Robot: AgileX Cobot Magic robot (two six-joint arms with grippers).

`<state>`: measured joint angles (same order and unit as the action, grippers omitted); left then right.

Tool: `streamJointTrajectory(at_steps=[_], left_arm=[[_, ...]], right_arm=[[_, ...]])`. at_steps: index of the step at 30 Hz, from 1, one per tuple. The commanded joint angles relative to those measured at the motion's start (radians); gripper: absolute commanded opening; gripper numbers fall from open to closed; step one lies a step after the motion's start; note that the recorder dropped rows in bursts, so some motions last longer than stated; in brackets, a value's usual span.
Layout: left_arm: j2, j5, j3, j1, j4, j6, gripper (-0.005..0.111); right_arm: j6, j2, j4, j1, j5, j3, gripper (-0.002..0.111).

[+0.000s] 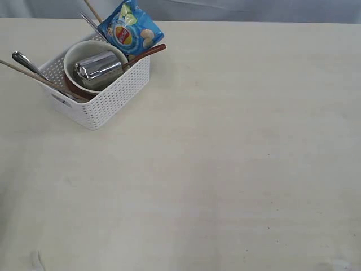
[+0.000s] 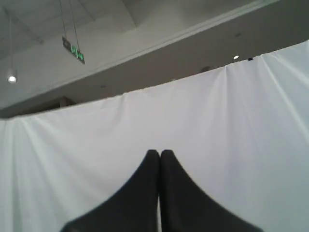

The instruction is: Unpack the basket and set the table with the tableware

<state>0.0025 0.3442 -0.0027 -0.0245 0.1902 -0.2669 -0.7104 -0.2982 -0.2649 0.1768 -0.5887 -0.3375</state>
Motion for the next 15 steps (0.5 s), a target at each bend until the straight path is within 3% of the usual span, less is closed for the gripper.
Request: streamJointTrajectory(at_steps=[1,4,7,11,15], left_arm=[[-0.003,-0.005,0.003,0.004,-0.003,0.001,0.0],[-0.003,-0.005,0.003,0.004,-0.003,0.001,0.0],[-0.003,-0.005,0.003,0.004,-0.003,0.001,0.0],[-0.003,-0.005,0.003,0.004,-0.003,0.001,0.0],[-0.003,-0.005,0.003,0.004,-0.003,0.001,0.0]], right_arm=[[-0.35,-0.245,-0.497,0.006,0.223,-0.191,0.0],[-0.776,-0.412,-0.935,0.006,0.245,-0.281,0.0],[-1.08,-0.6,-1.258,0.006,0.142,-0.358,0.0],[-1.246,-0.843,-1.42,-0.021,-0.021,-0.466,0.0],[-1.311,-1.051,-1.479,-0.126,-0.06,-0.552,0.0]])
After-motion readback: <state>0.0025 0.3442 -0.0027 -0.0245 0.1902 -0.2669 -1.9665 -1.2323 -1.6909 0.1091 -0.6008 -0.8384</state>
